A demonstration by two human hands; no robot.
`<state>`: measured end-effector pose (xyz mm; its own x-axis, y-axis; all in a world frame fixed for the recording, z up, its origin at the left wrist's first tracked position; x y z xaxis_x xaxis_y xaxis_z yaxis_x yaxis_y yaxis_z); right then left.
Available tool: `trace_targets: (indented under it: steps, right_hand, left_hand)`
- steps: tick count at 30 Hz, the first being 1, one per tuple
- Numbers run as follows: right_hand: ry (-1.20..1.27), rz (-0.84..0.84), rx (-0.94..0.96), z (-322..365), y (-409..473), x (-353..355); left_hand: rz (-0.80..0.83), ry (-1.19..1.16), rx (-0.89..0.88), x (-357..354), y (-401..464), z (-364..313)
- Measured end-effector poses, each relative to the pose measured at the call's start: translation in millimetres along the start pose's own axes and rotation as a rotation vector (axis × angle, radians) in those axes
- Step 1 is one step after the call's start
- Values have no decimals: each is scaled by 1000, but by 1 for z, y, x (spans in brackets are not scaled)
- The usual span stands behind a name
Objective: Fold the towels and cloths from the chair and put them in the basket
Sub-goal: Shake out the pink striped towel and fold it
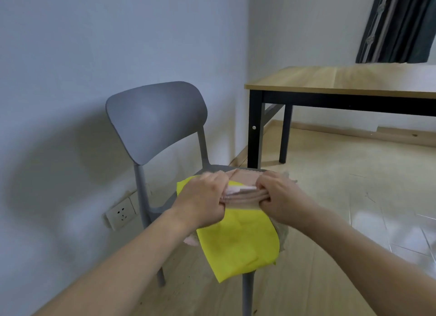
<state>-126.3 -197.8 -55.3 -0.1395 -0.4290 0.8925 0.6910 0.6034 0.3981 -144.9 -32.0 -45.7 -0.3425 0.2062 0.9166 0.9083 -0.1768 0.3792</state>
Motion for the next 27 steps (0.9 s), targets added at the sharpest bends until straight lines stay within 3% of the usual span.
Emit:
trace_targets:
  steps: [3, 5, 8, 12, 18, 20, 22, 27]
  right_hand:
    - [-34, 288, -21, 4, -25, -53]
    - [-39, 346, -20, 7, -38, -72]
    - [-6, 248, -7, 7, -45, -70]
    - [35, 254, -1, 4, -48, -69]
    - [372, -66, -284, 1, -32, -10]
    - [599, -75, -365, 8, -31, 14]
    - [785, -56, -440, 15, -32, 34]
    - [882, -179, -631, 23, -34, 76]
  left_hand:
    - [374, 63, 15, -44, -29, 11]
    - [455, 27, -3, -56, -43, 13]
    - [425, -68, 9, -56, -46, 20]
    - [410, -73, -7, -63, -46, 26]
    - [409, -363, 223, -34, -14, 20]
    - [438, -446, 242, -13, -3, 12]
    - [468, -445, 250, 12, 4, 0]
    - [432, -320, 221, 51, 6, -38]
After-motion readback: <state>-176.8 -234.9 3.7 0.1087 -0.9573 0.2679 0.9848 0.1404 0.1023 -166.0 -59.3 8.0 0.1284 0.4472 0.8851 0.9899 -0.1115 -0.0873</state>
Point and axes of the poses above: each hand's wrist, its own y-axis towards the middle knuckle, its own x-axis out of the back of the hand, z = x × y, the point moved 5 cm from there along y, towards the middle knuckle, and after that the axes turned 13 degrees about x, right-handed, at the moved point
